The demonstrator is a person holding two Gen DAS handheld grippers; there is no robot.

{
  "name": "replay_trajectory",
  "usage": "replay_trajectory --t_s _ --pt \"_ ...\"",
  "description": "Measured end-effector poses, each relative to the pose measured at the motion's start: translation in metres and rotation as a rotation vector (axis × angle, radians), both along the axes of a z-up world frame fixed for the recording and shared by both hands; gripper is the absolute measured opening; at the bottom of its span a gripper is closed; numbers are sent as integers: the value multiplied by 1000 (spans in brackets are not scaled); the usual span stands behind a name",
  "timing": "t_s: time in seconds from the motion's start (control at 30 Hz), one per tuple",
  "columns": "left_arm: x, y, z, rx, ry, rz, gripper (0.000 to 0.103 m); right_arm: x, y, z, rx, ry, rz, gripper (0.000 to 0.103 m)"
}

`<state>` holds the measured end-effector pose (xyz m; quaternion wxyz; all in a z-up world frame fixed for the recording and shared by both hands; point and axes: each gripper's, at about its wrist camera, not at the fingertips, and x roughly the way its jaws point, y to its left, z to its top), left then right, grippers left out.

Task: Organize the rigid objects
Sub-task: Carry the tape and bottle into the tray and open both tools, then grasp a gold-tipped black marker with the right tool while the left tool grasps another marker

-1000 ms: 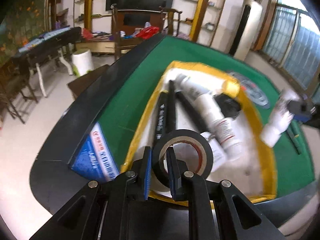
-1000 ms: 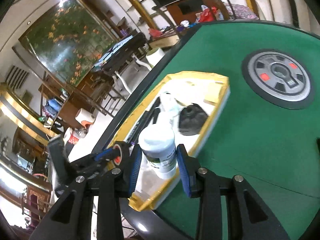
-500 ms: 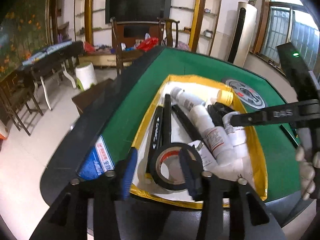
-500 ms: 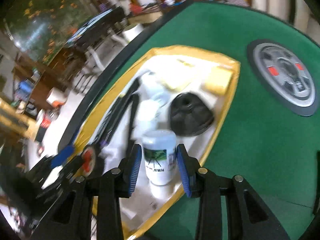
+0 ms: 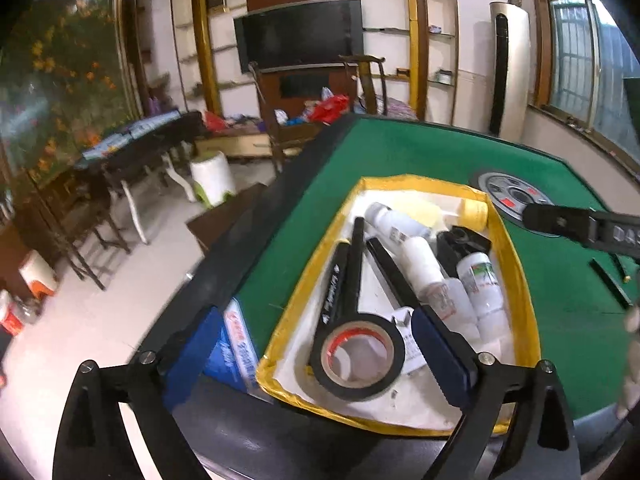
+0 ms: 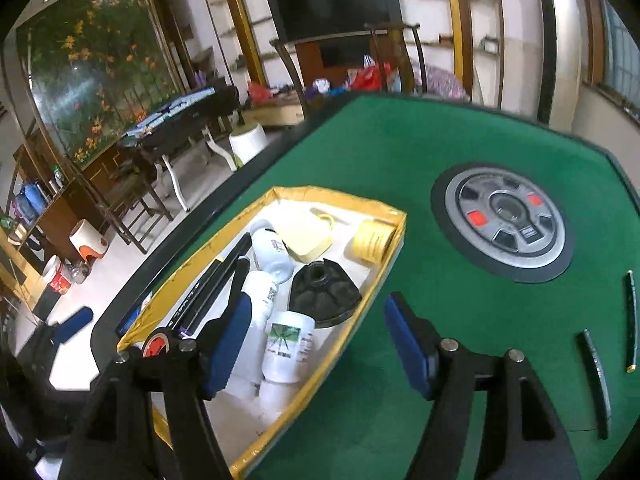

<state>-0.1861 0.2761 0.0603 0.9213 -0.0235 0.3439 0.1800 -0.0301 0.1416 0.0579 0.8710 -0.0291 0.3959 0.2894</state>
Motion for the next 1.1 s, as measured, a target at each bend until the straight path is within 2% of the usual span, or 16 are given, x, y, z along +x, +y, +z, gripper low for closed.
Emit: replay_trajectory --t_s 0.1,0.47,0.73,0.97,1.1 --pt "1 -11 4 69 3 16 101 -5 -8 0 -2 -24 -5 75" --pt "16 -72 14 192 42 -73 101 -7 -72 -12 70 14 -86 75" --pt "26 -120 16 252 60 -148 101 1 -144 -26 130 54 -202 76" --pt "31 -162 13 338 71 -224 101 7 -215 -40 160 80 -333 76" --pt "33 -177 11 323 73 -269 101 7 -260 -47 181 90 -414 76"
